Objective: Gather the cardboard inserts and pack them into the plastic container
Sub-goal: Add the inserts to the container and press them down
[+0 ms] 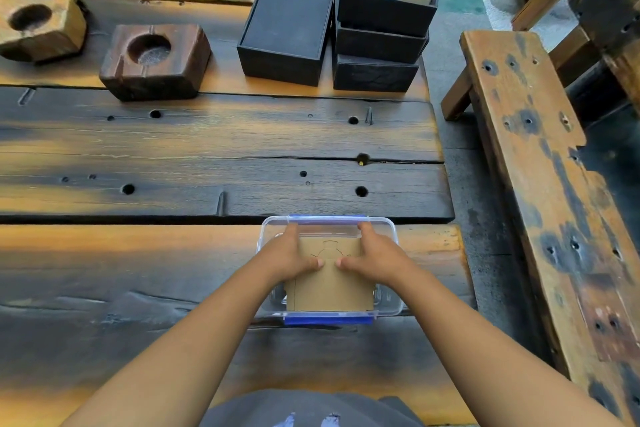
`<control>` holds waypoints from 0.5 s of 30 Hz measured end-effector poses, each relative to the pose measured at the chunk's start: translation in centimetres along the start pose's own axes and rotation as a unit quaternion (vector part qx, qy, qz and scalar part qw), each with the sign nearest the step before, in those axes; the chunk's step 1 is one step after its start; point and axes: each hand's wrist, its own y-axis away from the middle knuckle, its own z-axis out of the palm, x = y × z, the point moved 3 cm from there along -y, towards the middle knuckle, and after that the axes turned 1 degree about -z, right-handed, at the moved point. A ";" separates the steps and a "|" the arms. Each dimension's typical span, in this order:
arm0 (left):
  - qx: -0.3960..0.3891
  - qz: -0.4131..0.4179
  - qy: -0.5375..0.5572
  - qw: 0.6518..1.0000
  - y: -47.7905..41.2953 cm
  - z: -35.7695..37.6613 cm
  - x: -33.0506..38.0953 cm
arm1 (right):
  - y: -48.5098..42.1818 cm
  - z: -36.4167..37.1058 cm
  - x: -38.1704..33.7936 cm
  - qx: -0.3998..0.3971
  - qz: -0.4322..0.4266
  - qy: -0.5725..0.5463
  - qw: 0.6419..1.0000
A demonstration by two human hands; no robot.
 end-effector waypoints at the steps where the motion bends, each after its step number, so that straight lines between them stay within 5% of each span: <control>1: -0.009 0.002 -0.020 1.000 -0.3 -0.3 0.3 | -0.3 0.1 -0.4 -0.026 -0.002 0.019 0.999; 15: -0.038 -0.003 -0.047 0.998 -0.9 -0.2 0.5 | -1.1 0.9 -0.3 -0.053 0.011 0.040 0.998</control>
